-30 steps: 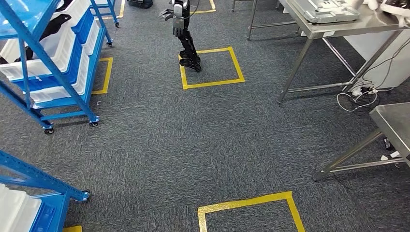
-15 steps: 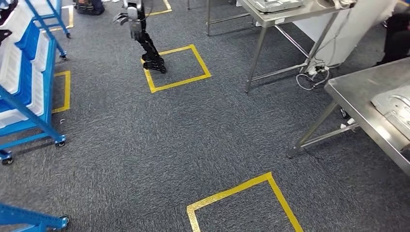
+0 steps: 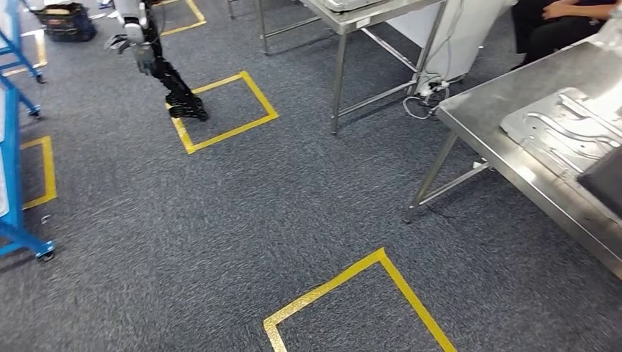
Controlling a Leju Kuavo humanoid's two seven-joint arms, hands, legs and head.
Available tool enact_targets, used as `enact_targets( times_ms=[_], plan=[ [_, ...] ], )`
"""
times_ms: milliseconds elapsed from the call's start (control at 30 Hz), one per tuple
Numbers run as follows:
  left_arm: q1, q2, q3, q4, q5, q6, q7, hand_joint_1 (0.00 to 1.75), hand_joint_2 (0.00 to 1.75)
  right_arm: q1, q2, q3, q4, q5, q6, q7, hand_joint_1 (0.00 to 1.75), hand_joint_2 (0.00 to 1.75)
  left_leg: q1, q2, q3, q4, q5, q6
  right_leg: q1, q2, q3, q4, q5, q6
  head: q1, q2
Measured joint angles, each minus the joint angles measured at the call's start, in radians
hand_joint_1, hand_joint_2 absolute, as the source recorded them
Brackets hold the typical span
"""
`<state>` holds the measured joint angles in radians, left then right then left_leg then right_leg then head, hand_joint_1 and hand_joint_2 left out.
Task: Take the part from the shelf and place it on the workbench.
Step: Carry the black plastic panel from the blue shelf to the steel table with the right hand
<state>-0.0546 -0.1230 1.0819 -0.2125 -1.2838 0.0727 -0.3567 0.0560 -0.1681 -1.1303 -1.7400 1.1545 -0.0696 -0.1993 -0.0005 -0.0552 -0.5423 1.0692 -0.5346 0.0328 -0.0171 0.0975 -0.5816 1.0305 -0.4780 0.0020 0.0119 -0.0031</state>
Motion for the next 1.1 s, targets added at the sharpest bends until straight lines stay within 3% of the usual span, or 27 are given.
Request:
enact_targets(
  times_ms=[67, 133, 200, 267, 333, 367, 400, 467, 500, 567, 633, 700, 767, 833, 867, 900, 967, 1000, 1033, 1100],
  plan=[
    [0.0, 0.002, 0.0, 0.0, -0.007, 0.0, -0.002, 0.0, 1.75, 0.005, -0.007, 0.063, 0.016, -0.023, -0.022, 0.037, 1.75, 1.75, -0.002, -0.022, 0.018, -0.053, 0.013, 0.007, -0.005, 0.026, -0.008, 0.0, 0.005, 0.009, 0.0, 0.0],
    [-0.002, 0.001, 0.0, 0.0, -0.014, 0.001, -0.004, 0.0, 1.75, 0.014, -0.02, 0.135, 0.033, -0.042, -0.055, 0.084, 1.75, 1.75, -0.003, 0.002, 0.025, -0.066, 0.02, 0.011, -0.011, 0.043, -0.015, -0.001, 0.011, 0.022, 0.0, 0.0],
    [-0.004, 0.001, 0.0, 0.0, -0.02, 0.001, -0.004, 0.0, 1.75, 0.023, -0.037, 0.206, 0.051, -0.055, -0.086, 0.127, 1.75, 1.75, 0.0, 0.032, 0.036, -0.087, 0.032, 0.021, -0.008, -0.003, -0.033, 0.029, -0.008, 0.03, 0.001, 0.0],
    [-0.004, 0.001, 0.0, 0.0, -0.024, 0.0, -0.006, 0.0, 1.75, 0.024, -0.057, 0.269, 0.067, -0.066, -0.105, 0.161, 1.75, 1.75, -0.002, 0.061, 0.04, -0.098, 0.037, 0.029, -0.008, -0.071, -0.082, 0.13, -0.065, 0.037, 0.002, 0.0],
    [-0.003, 0.001, 0.0, 0.0, -0.026, -0.003, -0.008, 0.0, 1.75, 0.027, -0.074, 0.323, 0.081, -0.079, -0.112, 0.185, 1.75, 1.75, -0.003, 0.089, 0.039, -0.097, 0.035, 0.03, -0.014, -0.091, -0.134, 0.237, -0.105, 0.047, 0.002, 0.0],
    [-0.003, 0.001, 0.0, 0.0, -0.026, -0.006, -0.009, 0.0, 1.75, 0.03, -0.082, 0.342, 0.088, -0.085, -0.113, 0.193, 1.75, 1.75, -0.003, 0.102, 0.039, -0.096, 0.033, 0.029, -0.019, -0.094, -0.14, 0.251, -0.1, 0.053, 0.002, 0.0],
    [-0.003, 0.001, 0.0, 0.0, -0.026, -0.008, -0.011, 0.0, 1.75, 0.034, -0.091, 0.354, 0.095, -0.092, -0.114, 0.199, 1.75, 1.75, -0.003, 0.114, 0.04, -0.093, 0.03, 0.026, -0.023, -0.099, -0.126, 0.227, -0.077, 0.058, 0.002, 0.0],
    [-0.003, 0.001, 0.0, 0.0, -0.026, -0.015, -0.016, 0.0, 1.75, 0.04, -0.109, 0.366, 0.105, -0.104, -0.113, 0.206, 1.75, 1.75, -0.002, 0.134, 0.042, -0.082, 0.018, 0.016, -0.028, -0.132, -0.062, 0.107, -0.019, 0.066, 0.002, 0.0],
    [-0.003, 0.001, 0.0, 0.0, -0.026, -0.019, -0.019, 0.0, 1.75, 0.041, -0.118, 0.369, 0.108, -0.112, -0.11, 0.208, 1.75, 1.75, -0.003, 0.141, 0.041, -0.074, 0.009, 0.008, -0.026, -0.149, -0.034, 0.053, -0.002, 0.063, 0.002, 0.0],
    [-0.005, 0.002, 0.0, 0.0, -0.025, -0.032, -0.027, 0.0, 1.75, 0.047, -0.132, 0.373, 0.114, -0.134, -0.091, 0.209, 1.75, 1.75, -0.007, 0.153, 0.04, -0.067, -0.007, -0.007, -0.018, -0.167, -0.014, 0.013, -0.006, 0.048, 0.001, 0.0],
    [-0.008, 0.002, 0.0, 0.0, -0.025, -0.046, -0.036, 0.0, 1.75, 0.06, -0.147, 0.374, 0.119, -0.156, -0.061, 0.209, 1.75, 1.75, -0.007, 0.164, 0.049, -0.07, -0.024, -0.021, -0.016, -0.148, -0.012, 0.012, -0.015, 0.028, 0.0, 0.0],
    [-0.008, 0.002, 0.0, 0.0, -0.025, -0.051, -0.042, 0.0, 1.75, 0.068, -0.164, 0.374, 0.121, -0.164, -0.043, 0.209, 1.75, 1.75, -0.003, 0.134, 0.045, -0.034, -0.048, -0.031, -0.017, -0.133, 0.0, 0.007, -0.024, 0.013, -0.001, 0.0],
    [-0.006, 0.001, 0.0, 0.0, -0.026, -0.052, -0.044, 0.0, 1.75, 0.069, -0.175, 0.375, 0.121, -0.164, -0.039, 0.208, 1.75, 1.75, 0.001, 0.084, -0.017, 0.086, -0.092, -0.032, -0.013, -0.121, 0.018, 0.005, -0.035, 0.0, -0.002, 0.0],
    [-0.001, 0.001, 0.0, 0.0, -0.026, -0.051, -0.044, 0.0, 1.75, 0.068, -0.18, 0.375, 0.121, -0.163, -0.038, 0.207, 1.75, 1.75, 0.001, 0.066, -0.112, 0.222, -0.122, -0.026, -0.002, -0.108, 0.037, 0.005, -0.052, -0.009, -0.002, 0.0],
    [0.003, 0.001, 0.0, 0.0, -0.026, -0.051, -0.044, 0.0, 1.75, 0.068, -0.182, 0.376, 0.121, -0.162, -0.038, 0.207, 1.75, 1.75, -0.001, 0.064, -0.146, 0.252, -0.109, -0.021, 0.003, -0.1, 0.049, 0.005, -0.062, -0.011, -0.002, 0.0],
    [0.006, 0.001, 0.0, 0.0, -0.026, -0.051, -0.044, 0.0, 1.75, 0.068, -0.184, 0.376, 0.121, -0.16, -0.037, 0.207, 1.75, 1.75, -0.004, 0.063, -0.161, 0.239, -0.073, -0.013, 0.007, -0.093, 0.065, 0.005, -0.073, -0.013, -0.002, 0.0],
    [0.01, 0.001, 0.0, 0.0, -0.027, -0.051, -0.044, 0.0, 1.75, 0.068, -0.189, 0.378, 0.12, -0.157, -0.034, 0.207, 1.75, 1.75, -0.015, 0.058, -0.145, 0.128, 0.035, 0.007, 0.011, -0.082, 0.098, 0.004, -0.099, -0.014, -0.002, 0.0],
    [0.011, 0.002, 0.0, 0.0, -0.027, -0.052, -0.044, 0.0, 1.75, 0.066, -0.192, 0.379, 0.119, -0.157, -0.032, 0.207, 1.75, 1.75, -0.021, 0.054, -0.129, 0.072, 0.074, 0.018, 0.012, -0.077, 0.112, 0.001, -0.111, -0.011, -0.001, 0.0],
    [0.01, 0.002, 0.0, 0.0, -0.027, -0.052, -0.044, 0.0, 1.75, 0.064, -0.195, 0.381, 0.119, -0.156, -0.03, 0.207, 1.75, 1.75, -0.029, 0.051, -0.113, 0.029, 0.089, 0.027, 0.01, -0.073, 0.121, -0.004, -0.119, -0.007, -0.001, 0.0],
    [0.009, 0.003, 0.0, 0.0, -0.027, -0.053, -0.044, 0.0, 1.75, 0.06, -0.199, 0.385, 0.118, -0.155, -0.025, 0.208, 1.75, 1.75, -0.039, 0.049, -0.086, -0.015, 0.077, 0.041, 0.003, -0.065, 0.135, -0.015, -0.114, 0.007, -0.002, 0.0]
  ],
)
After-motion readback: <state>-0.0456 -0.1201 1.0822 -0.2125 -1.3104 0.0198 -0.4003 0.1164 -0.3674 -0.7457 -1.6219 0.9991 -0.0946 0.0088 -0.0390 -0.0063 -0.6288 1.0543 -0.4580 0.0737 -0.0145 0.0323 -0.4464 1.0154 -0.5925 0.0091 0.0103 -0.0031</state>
